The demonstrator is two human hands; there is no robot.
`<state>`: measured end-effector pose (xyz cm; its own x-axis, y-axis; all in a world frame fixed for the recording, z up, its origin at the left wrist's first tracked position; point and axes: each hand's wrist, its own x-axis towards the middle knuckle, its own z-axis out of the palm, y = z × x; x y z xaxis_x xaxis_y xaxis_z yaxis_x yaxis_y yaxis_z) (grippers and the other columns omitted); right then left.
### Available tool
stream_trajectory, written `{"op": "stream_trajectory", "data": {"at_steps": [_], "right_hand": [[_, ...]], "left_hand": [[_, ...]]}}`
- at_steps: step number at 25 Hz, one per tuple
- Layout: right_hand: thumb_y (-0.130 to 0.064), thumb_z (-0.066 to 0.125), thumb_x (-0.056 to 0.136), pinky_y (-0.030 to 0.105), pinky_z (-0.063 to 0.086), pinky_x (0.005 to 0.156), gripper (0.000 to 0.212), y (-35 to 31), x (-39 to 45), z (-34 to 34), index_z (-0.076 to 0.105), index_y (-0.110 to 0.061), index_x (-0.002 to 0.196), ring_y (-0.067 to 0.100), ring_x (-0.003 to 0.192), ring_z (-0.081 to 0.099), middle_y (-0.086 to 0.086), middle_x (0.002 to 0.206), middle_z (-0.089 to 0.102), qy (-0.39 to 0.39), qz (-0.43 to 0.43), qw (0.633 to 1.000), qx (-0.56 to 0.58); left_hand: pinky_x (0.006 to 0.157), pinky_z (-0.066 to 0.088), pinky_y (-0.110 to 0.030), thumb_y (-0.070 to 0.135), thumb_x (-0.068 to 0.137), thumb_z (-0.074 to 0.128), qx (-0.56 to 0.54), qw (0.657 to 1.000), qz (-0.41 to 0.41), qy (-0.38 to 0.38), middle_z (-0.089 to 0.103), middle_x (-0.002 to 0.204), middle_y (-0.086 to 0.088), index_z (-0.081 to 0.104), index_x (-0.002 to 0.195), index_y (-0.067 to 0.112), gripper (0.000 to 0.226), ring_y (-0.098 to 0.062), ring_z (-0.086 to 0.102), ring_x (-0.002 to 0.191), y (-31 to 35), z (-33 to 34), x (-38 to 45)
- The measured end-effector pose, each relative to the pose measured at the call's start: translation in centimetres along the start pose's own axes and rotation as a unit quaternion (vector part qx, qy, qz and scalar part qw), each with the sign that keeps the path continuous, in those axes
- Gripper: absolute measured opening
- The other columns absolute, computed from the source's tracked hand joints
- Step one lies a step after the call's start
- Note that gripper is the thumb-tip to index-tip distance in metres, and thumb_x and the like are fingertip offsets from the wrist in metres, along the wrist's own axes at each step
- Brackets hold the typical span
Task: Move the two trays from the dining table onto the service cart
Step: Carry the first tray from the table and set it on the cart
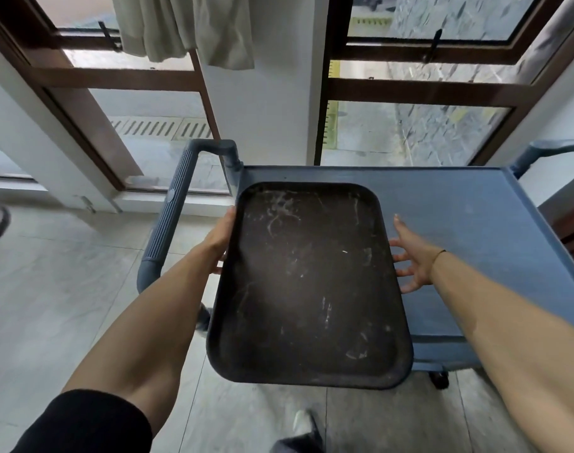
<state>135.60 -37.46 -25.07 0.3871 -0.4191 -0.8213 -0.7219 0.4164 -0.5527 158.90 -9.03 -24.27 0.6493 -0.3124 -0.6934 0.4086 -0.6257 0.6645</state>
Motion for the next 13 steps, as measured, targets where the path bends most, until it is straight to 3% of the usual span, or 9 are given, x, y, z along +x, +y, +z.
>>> {"op": "stream_trajectory", "data": {"at_steps": [2, 5, 9, 13], "right_hand": [[-0.091, 0.033, 0.074, 0.052, 0.048, 0.069, 0.072, -0.2, 0.7, 0.2, 0.062, -0.029, 0.098, 0.029, 0.096, 0.057, 0.006, 0.108, 0.060, 0.002, 0.005, 1.000, 0.001], [-0.090, 0.032, 0.076, 0.050, 0.047, 0.068, 0.070, -0.6, 1.7, 0.7, 0.061, -0.030, 0.097, 0.029, 0.096, 0.056, 0.006, 0.108, 0.058, 0.005, 0.013, 1.000, 0.000], [-0.088, 0.030, 0.078, 0.048, 0.045, 0.066, 0.070, -0.8, 2.4, 1.3, 0.062, -0.029, 0.097, 0.028, 0.094, 0.055, 0.007, 0.108, 0.058, 0.010, 0.023, 1.000, -0.002], [-0.087, 0.027, 0.080, 0.056, 0.043, 0.089, 0.071, -0.5, 3.2, 1.6, 0.059, -0.029, 0.105, 0.027, 0.093, 0.054, 0.005, 0.107, 0.057, 0.014, 0.021, 1.000, -0.010]], "left_hand": [[0.082, 0.044, -0.044, 0.085, 0.083, 0.021, -0.003, 1.000, -0.007, 0.000, 0.060, 0.116, -0.009, 0.055, 0.131, 0.023, 0.085, -0.032, 0.056, 0.107, 0.0, 0.1, 0.8], [0.088, 0.044, -0.048, 0.084, 0.084, 0.024, 0.002, 1.000, -0.016, 0.001, 0.058, 0.126, -0.011, 0.052, 0.136, 0.021, 0.086, -0.035, 0.054, 0.116, -0.3, 0.0, 1.9], [0.089, 0.044, -0.048, 0.084, 0.084, 0.025, -0.002, 1.000, -0.025, 0.004, 0.057, 0.125, -0.011, 0.052, 0.134, 0.021, 0.085, -0.036, 0.053, 0.117, -0.7, 0.0, 3.0], [0.091, 0.041, -0.048, 0.081, 0.087, 0.028, -0.009, 0.999, -0.032, 0.012, 0.055, 0.136, -0.012, 0.048, 0.140, 0.019, 0.084, -0.038, 0.050, 0.125, -1.1, 0.0, 3.8]]}}
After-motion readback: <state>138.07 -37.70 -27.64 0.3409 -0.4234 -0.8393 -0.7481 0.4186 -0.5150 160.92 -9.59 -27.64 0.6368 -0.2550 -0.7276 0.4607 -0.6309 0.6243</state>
